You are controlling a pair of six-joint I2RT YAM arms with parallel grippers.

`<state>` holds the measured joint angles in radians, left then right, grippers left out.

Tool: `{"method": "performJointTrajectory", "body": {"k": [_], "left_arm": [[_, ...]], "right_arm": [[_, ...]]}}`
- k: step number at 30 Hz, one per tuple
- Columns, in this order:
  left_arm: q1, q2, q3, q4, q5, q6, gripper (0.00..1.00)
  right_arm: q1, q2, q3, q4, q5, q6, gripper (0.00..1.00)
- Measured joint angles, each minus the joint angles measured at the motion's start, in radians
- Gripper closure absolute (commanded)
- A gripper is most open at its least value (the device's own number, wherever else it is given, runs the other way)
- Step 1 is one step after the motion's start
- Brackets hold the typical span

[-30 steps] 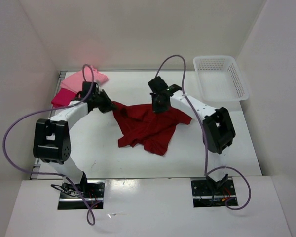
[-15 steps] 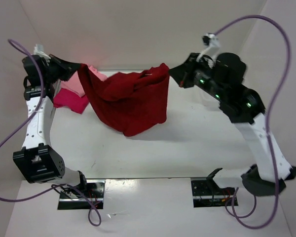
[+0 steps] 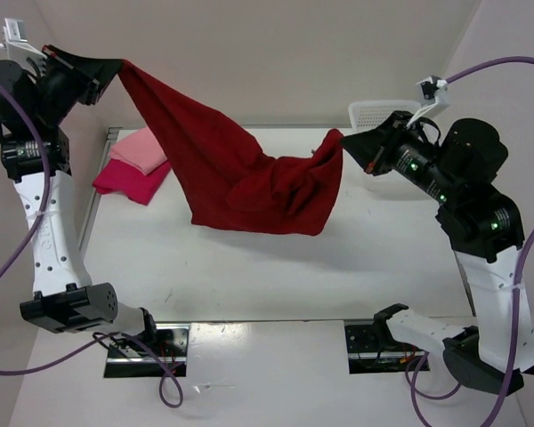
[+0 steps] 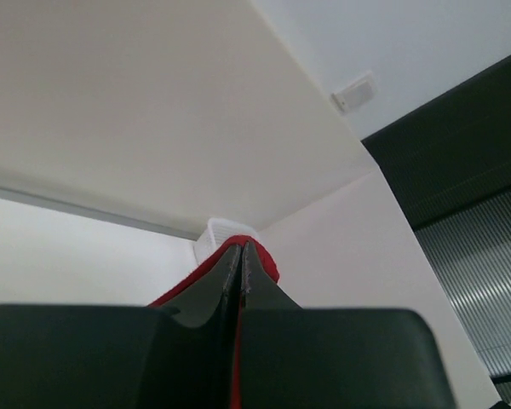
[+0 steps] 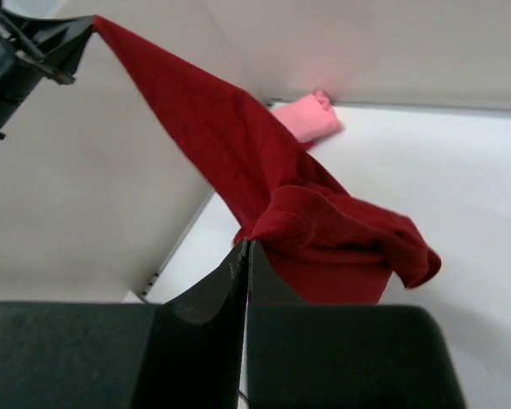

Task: Fold and stack the t-shirts
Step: Flatten out the tshirt

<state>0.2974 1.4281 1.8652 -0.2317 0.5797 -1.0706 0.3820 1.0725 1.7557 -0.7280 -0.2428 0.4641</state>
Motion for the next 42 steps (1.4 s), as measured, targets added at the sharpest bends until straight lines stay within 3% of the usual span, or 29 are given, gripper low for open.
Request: {"method": "performJointTrajectory", "body": {"k": [4, 8, 11, 14, 20, 25, 34, 35, 36, 38, 39, 42], "left_arm": [[0.006, -0.014, 0.129, -0.058, -0.029, 0.033, 1.0], [0.007, -0.049, 0.171, -0.042, -0.043, 0.052, 1.0], [0.007, -0.07, 0.071, 0.017, -0.035, 0.053, 1.0], [-0.01, -0.045, -0.059, 0.035, -0.048, 0.082, 1.0], [-0.123, 0.245, -0.201, 0.01, -0.138, 0.159, 1.0], [-0.228, 0.42, -0.204, -0.069, -0.206, 0.181, 1.0], [-0.261, 0.48, 0.053, -0.019, -0.294, 0.189, 0.98], [-0.265, 0.517, 0.096, -0.008, -0.306, 0.193, 0.94], [-0.273, 0.564, 0.135, 0.001, -0.319, 0.201, 0.79], [-0.293, 0.664, 0.215, 0.001, -0.333, 0.211, 0.59], [-0.305, 0.72, 0.254, -0.005, -0.333, 0.21, 0.38], [-0.331, 0.821, 0.289, -0.034, -0.328, 0.226, 0.07]], "right_arm": [[0.0, -0.017, 0.046, 0.015, -0.039, 0.01, 1.0], [0.0, -0.052, -0.045, 0.056, 0.01, 0.022, 1.0], [-0.028, -0.035, -0.2, 0.101, 0.043, 0.05, 1.0], [-0.105, 0.08, -0.343, 0.146, 0.016, 0.088, 1.0], [-0.227, 0.456, -0.554, 0.214, 0.008, 0.126, 1.0], [-0.246, 0.502, -0.56, 0.213, 0.044, 0.119, 1.0], [-0.246, 0.556, -0.53, 0.258, 0.085, 0.099, 1.0], [-0.246, 0.568, -0.53, 0.258, 0.094, 0.096, 1.0], [-0.246, 0.576, -0.53, 0.258, 0.103, 0.096, 1.0], [-0.246, 0.584, -0.53, 0.258, 0.117, 0.096, 1.0], [-0.246, 0.584, -0.529, 0.258, 0.122, 0.097, 1.0], [-0.246, 0.589, -0.521, 0.258, 0.131, 0.097, 0.94]]}}
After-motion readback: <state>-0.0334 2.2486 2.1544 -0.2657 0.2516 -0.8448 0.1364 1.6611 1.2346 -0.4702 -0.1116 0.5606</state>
